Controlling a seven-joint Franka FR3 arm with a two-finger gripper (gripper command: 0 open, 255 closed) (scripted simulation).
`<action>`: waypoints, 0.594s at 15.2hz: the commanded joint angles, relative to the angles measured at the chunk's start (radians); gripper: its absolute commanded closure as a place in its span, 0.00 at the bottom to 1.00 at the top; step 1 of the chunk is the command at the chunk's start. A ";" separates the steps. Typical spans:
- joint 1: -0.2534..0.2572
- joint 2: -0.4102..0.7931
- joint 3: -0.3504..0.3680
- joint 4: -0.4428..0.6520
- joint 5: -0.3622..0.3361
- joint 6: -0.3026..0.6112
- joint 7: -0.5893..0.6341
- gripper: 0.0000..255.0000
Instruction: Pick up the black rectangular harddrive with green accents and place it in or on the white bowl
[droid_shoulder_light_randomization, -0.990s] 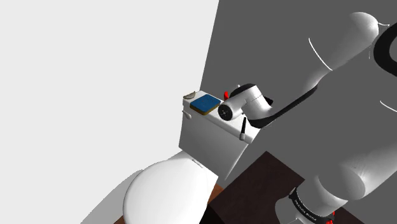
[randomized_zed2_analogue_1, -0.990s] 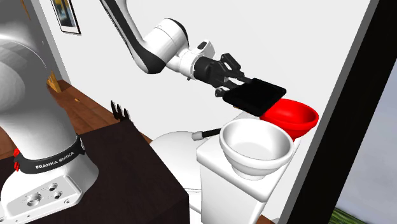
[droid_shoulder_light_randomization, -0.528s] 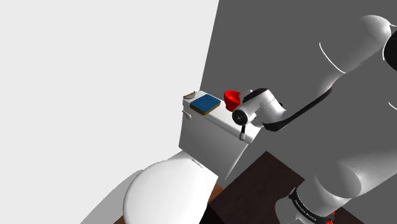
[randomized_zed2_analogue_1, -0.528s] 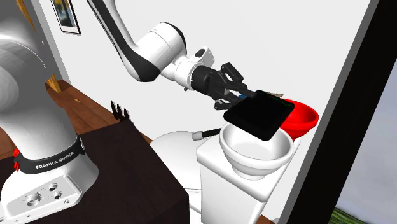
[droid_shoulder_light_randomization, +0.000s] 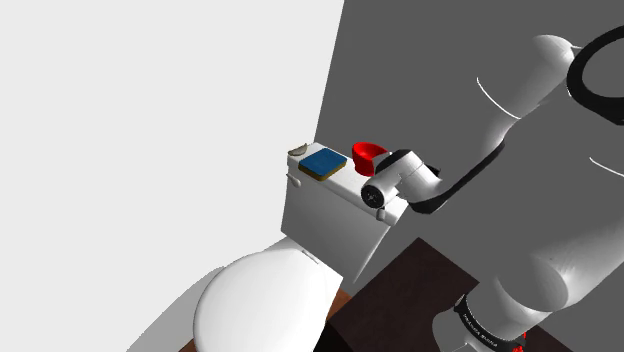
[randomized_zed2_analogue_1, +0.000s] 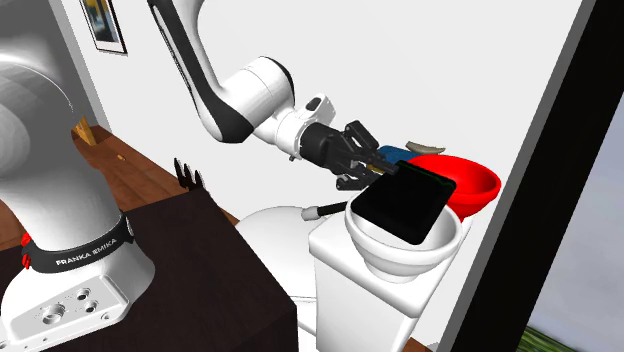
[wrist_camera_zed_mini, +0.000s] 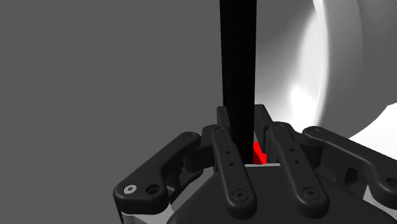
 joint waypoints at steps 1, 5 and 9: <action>-0.003 0.043 -0.003 0.010 -0.009 0.002 0.026 1.00; -0.010 0.069 0.005 0.017 -0.014 -0.007 0.044 1.00; -0.023 0.069 0.018 0.017 -0.015 -0.008 0.043 1.00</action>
